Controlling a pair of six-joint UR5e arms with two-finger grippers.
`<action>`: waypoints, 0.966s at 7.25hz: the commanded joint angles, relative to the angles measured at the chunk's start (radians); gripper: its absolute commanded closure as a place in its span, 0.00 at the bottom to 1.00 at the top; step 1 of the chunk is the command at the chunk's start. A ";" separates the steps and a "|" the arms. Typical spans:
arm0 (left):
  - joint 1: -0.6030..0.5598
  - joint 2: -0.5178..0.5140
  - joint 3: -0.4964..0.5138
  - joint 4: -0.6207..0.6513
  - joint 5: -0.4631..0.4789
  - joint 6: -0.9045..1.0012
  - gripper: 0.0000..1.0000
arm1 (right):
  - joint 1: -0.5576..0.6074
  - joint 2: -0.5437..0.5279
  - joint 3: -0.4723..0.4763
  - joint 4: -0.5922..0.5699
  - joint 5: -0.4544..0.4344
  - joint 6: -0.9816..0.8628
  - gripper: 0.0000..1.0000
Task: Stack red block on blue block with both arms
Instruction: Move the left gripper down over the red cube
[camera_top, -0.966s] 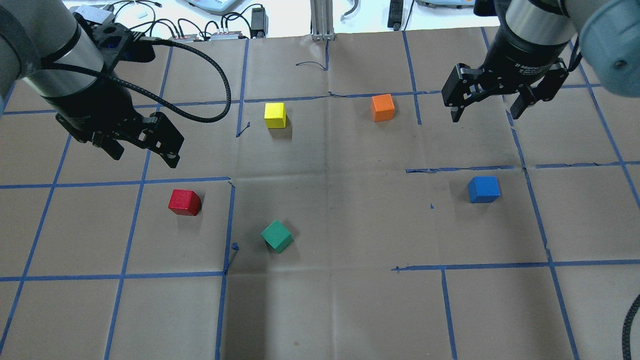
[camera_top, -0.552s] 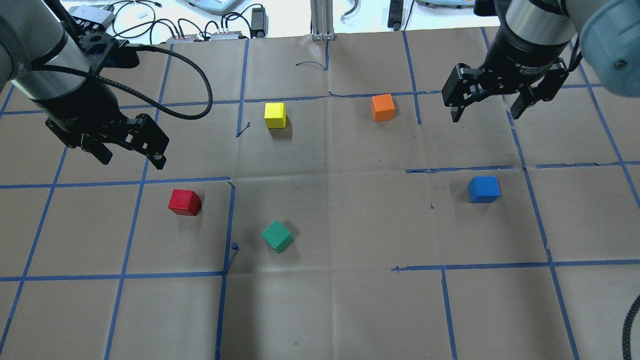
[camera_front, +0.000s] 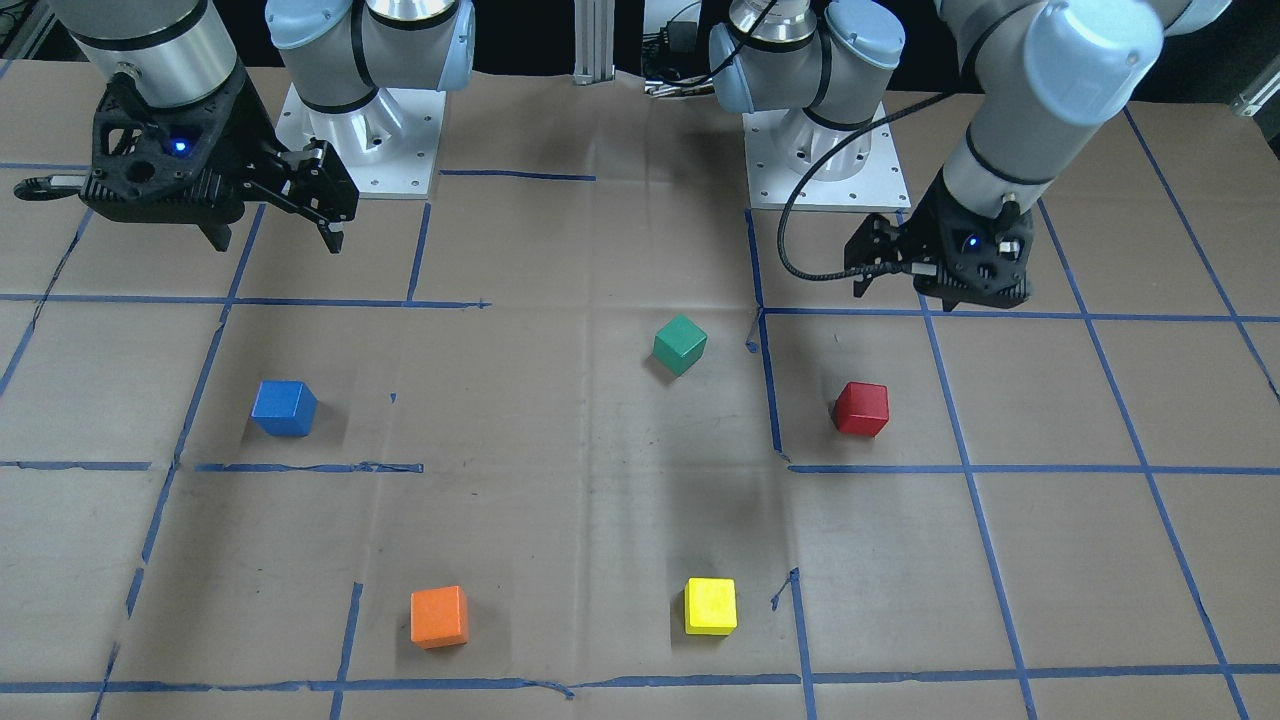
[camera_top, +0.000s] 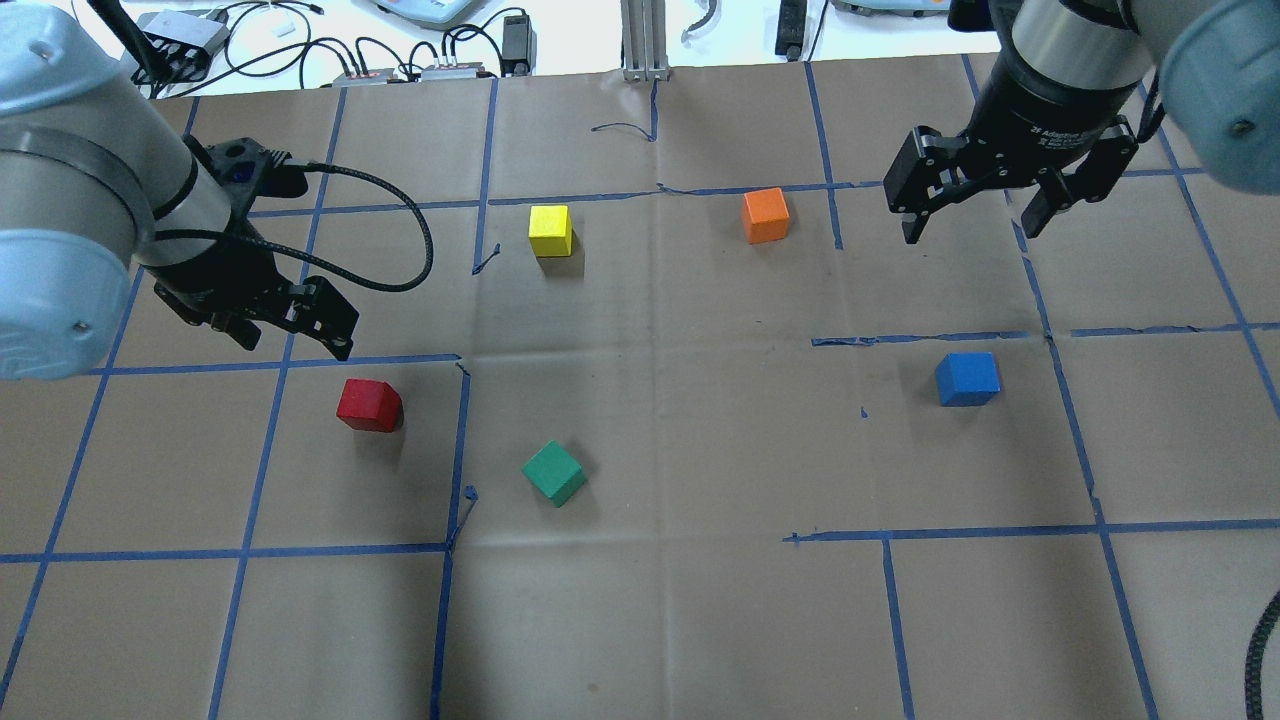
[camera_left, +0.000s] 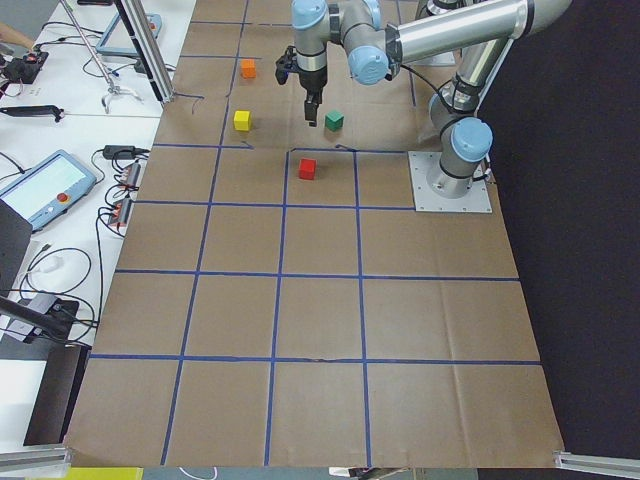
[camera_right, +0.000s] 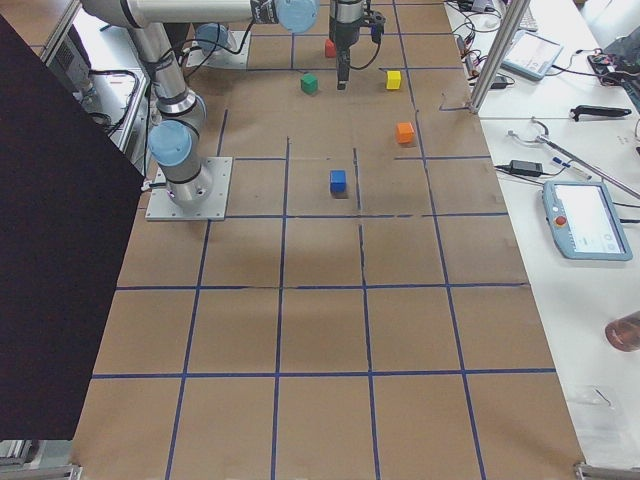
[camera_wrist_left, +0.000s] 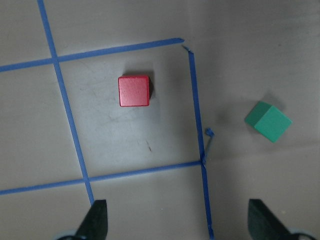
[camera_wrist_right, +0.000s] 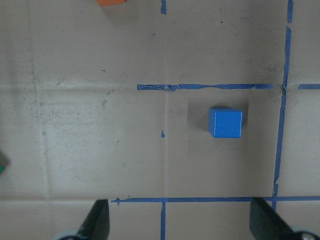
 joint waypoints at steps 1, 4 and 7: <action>0.002 -0.073 -0.046 0.127 0.005 0.079 0.00 | 0.001 0.000 0.001 0.000 0.000 0.000 0.00; 0.010 -0.193 -0.048 0.217 0.005 0.085 0.00 | 0.001 0.000 0.001 0.000 0.000 0.000 0.00; 0.070 -0.282 -0.059 0.220 0.000 0.151 0.00 | 0.001 0.000 0.001 0.000 -0.002 0.000 0.00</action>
